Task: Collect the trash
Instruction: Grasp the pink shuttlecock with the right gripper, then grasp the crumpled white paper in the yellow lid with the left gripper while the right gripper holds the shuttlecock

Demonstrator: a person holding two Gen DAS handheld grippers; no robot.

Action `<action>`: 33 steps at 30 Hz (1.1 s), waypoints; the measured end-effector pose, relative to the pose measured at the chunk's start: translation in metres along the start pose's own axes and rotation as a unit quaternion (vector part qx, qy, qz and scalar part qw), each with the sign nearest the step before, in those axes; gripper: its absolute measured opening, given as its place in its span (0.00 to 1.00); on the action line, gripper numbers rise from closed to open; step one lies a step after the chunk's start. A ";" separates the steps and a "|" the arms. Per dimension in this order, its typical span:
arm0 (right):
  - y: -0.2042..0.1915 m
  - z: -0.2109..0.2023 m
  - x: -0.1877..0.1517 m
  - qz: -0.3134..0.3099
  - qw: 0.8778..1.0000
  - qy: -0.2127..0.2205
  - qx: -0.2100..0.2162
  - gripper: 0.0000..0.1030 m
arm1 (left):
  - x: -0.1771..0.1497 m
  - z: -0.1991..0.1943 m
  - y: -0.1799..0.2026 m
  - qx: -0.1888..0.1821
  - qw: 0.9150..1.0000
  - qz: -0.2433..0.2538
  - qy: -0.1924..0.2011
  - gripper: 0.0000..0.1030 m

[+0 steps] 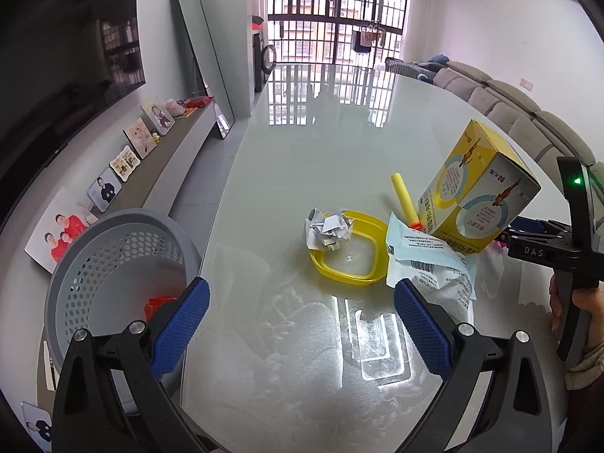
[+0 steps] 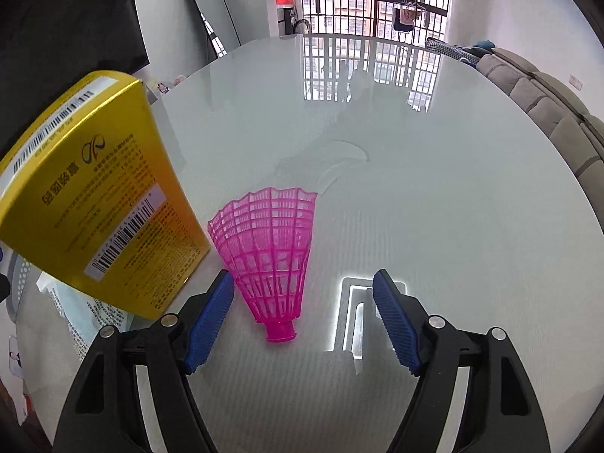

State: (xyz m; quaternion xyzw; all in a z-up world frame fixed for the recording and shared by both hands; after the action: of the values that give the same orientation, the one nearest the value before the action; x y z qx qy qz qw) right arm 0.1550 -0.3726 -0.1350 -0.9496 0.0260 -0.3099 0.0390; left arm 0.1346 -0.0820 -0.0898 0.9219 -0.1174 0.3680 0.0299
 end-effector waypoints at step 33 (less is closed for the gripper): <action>0.031 -0.023 0.018 0.087 0.994 0.059 0.010 0.45 | 0.022 0.033 -0.005 0.041 0.999 0.018 -0.006 0.94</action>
State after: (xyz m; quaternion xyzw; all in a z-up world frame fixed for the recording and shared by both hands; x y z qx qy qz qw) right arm 0.1556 -0.4060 -0.1087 -0.9234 0.1079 -0.3609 0.0736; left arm 0.1734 -0.0860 -0.0980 0.9224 -0.1191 0.3671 -0.0158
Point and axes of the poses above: each gripper's, at about its wrist camera, not at the fingertips, and z roughly the way its jaws point, y to its right, x to its top, the point moved 8 cm from there along z, roughly the way its jaws point, and after that the axes turned 5 degrees about z, right-handed, at the moved point
